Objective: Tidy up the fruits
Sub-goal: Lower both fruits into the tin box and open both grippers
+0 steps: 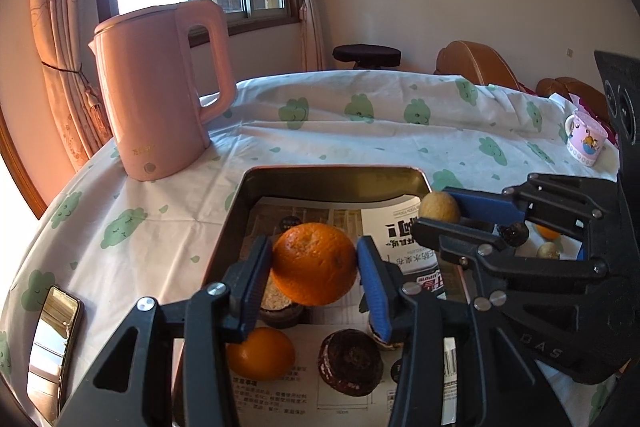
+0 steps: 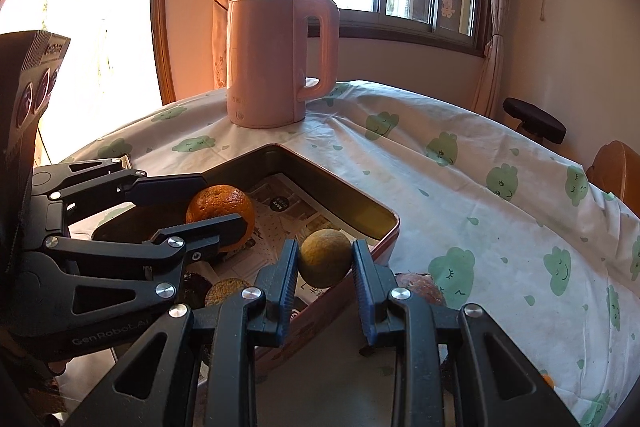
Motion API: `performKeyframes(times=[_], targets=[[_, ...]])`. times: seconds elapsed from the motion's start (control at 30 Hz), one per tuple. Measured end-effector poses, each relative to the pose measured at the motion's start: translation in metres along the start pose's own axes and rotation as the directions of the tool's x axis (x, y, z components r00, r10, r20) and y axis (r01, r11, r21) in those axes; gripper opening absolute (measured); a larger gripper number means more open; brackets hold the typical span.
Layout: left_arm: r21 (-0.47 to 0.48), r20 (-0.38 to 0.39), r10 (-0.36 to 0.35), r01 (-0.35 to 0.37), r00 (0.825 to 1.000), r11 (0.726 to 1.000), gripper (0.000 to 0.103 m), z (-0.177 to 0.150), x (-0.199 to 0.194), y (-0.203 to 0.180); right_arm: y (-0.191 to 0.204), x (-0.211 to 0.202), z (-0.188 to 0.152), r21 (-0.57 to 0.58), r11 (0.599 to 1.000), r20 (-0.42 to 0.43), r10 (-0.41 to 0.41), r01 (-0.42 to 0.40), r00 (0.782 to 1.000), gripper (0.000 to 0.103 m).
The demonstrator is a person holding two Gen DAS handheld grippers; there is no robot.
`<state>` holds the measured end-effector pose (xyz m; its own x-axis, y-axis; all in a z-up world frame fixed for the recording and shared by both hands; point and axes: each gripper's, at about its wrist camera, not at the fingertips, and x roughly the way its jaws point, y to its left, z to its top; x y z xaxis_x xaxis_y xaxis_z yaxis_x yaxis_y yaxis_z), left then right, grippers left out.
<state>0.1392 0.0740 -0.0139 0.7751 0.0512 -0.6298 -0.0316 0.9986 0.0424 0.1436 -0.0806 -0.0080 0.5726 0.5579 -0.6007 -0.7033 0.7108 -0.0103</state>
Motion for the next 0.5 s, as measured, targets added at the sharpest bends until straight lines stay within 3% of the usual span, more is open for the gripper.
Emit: performKeyframes(times=[0.3, 0.5], targets=[[-0.004, -0.003, 0.0, 0.0, 1.0, 1.0, 0.049, 0.0001, 0.0011, 0.0013, -0.0017, 0.0037, -0.0005, 0.0, 1.0, -0.003, -0.005, 0.005, 1.0, 0.029], [-0.028, 0.017, 0.024, -0.024, 1.0, 0.999, 0.069, -0.001, -0.0021, 0.0056, -0.0056, 0.0038, -0.0002, 0.018, 1.0, 0.001, 0.011, -0.011, 1.0, 0.029]])
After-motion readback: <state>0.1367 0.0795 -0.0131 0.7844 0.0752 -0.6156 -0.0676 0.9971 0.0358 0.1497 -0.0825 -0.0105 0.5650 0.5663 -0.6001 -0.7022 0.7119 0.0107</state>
